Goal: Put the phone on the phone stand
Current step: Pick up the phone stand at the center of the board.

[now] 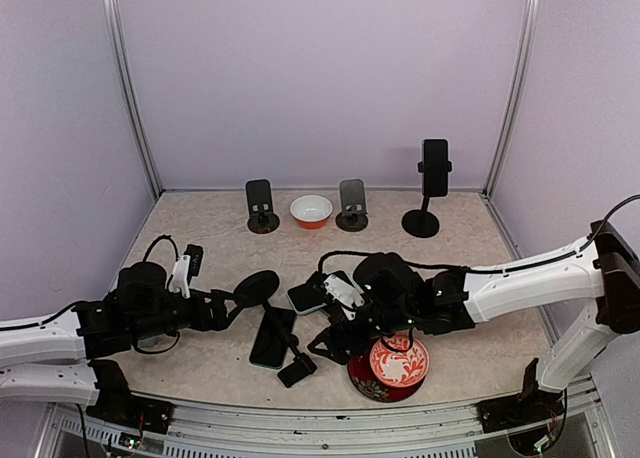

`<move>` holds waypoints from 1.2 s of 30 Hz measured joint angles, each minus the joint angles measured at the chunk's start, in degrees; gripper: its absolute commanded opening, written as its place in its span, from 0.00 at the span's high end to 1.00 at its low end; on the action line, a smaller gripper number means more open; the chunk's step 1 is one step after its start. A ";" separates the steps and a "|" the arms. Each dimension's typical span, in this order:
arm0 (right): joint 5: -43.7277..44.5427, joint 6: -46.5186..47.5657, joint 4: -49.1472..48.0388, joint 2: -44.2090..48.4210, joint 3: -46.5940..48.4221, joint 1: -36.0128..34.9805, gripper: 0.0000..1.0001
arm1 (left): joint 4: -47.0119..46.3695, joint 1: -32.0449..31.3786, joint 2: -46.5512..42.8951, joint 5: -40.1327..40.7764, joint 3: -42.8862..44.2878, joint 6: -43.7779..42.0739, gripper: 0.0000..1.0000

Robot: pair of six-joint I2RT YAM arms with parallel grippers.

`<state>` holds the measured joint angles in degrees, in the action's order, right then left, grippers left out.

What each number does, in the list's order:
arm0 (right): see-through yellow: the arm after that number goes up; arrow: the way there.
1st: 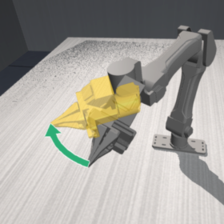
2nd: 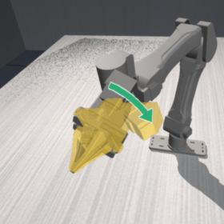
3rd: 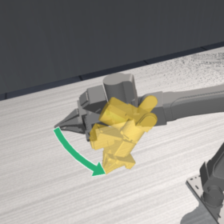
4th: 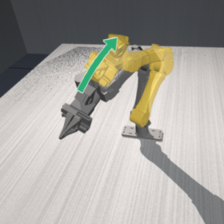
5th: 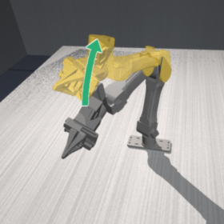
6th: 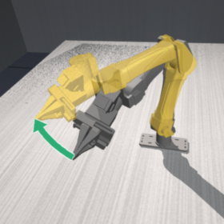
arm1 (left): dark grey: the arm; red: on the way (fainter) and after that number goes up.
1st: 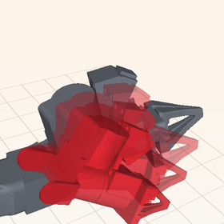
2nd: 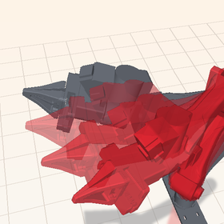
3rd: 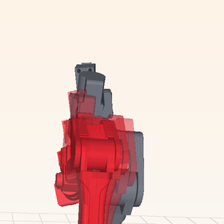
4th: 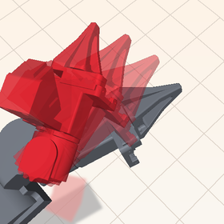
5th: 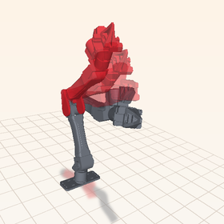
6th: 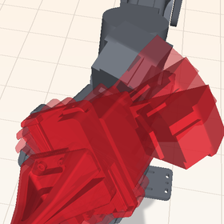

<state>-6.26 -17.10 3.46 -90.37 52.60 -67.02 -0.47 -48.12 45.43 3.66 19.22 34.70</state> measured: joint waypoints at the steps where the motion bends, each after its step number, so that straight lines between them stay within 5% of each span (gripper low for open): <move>1: -0.31 -0.66 -0.74 0.72 -0.35 -0.13 0.15 | -0.28 0.00 0.00 -0.20 0.00 0.02 0.01; 12: 0.94 -3.63 -1.51 -10.43 4.74 -5.27 0.20 | -0.87 -0.33 0.20 -0.59 1.18 -0.28 0.01; 16: 2.05 -3.69 1.22 -14.01 7.21 -5.62 0.38 | -0.37 -0.33 0.22 -0.26 3.56 -0.76 0.01; 20: 1.86 -3.63 3.39 -14.53 8.46 -5.60 0.67 | -0.28 -0.33 -0.81 -0.13 3.74 -0.90 0.01; 23: 1.09 -2.58 4.59 -14.53 9.99 -5.62 0.77 | -0.31 -0.35 -1.68 -0.09 3.37 -0.87 0.01; 36: 0.81 6.21 17.70 -13.66 20.41 -5.60 0.84 | -0.15 -0.35 -3.10 -0.20 2.78 -1.64 0.01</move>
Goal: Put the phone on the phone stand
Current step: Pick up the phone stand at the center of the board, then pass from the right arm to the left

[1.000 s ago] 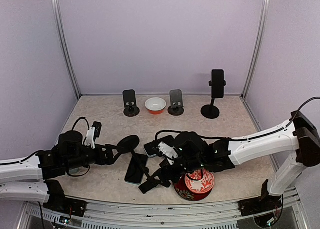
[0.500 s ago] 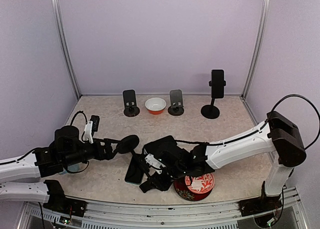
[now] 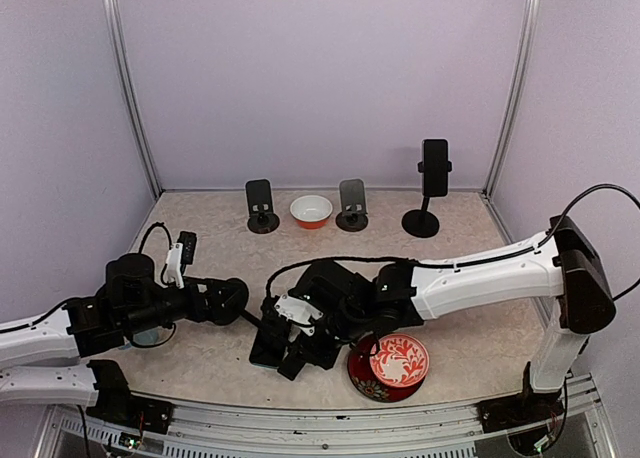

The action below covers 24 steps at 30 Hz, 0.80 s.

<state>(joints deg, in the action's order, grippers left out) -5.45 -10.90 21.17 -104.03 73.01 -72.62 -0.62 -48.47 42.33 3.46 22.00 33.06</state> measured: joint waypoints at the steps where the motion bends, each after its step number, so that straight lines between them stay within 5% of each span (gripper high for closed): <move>1: 0.11 0.61 0.92 0.59 0.09 0.04 0.85 | 0.00 0.00 -0.22 -0.02 -0.02 -0.04 0.01; 24: 1.40 3.82 4.81 13.68 -1.84 3.63 0.94 | 0.13 0.00 -1.36 -1.73 -0.92 -0.35 0.01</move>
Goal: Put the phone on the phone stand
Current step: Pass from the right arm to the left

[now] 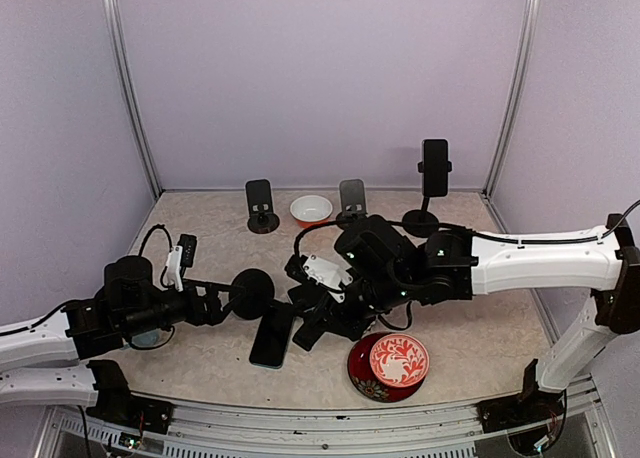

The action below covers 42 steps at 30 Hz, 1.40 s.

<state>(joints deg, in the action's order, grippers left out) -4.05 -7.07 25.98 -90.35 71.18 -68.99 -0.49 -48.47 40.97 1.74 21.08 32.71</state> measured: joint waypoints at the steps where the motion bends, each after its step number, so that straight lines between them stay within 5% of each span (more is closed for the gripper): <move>1: 0.00 0.02 0.00 0.17 -0.02 0.02 0.94 | -0.02 0.00 0.00 -0.04 -0.04 0.00 0.01; 42: 0.02 0.33 -1.84 2.75 -1.40 2.54 0.95 | -3.15 0.00 2.91 -3.67 -1.14 -1.27 0.01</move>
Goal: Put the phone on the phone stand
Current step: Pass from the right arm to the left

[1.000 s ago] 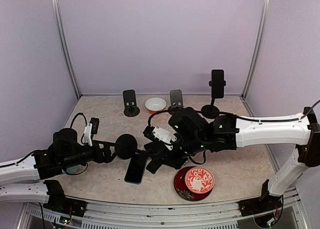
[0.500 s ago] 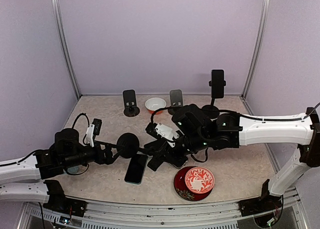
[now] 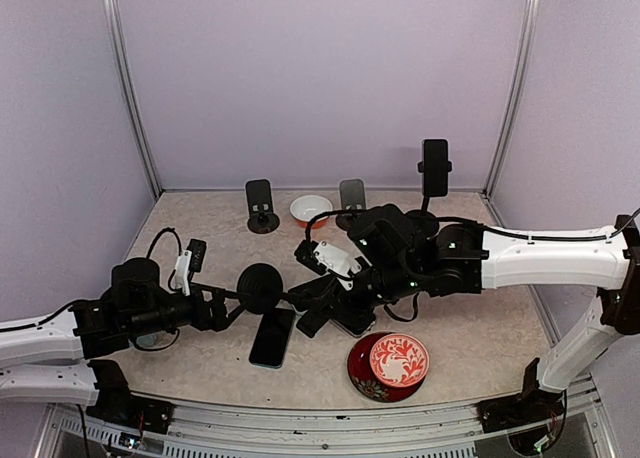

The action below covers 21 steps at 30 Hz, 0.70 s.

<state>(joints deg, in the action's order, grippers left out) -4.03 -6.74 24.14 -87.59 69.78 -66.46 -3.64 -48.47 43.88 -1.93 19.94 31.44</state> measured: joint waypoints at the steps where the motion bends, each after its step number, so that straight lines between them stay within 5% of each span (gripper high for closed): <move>1: 0.00 0.00 -0.02 0.02 -0.07 0.02 0.95 | -0.13 0.00 0.26 -0.15 0.00 0.00 0.01; 21: -0.28 -1.44 -1.49 0.20 -0.46 0.61 0.95 | -1.53 0.00 1.86 -1.07 -0.81 0.02 0.01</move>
<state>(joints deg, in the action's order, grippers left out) -4.32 -8.19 22.65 -87.39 69.32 -65.84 -5.17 -48.47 45.74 -3.01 19.14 31.46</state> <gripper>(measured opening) 0.231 0.988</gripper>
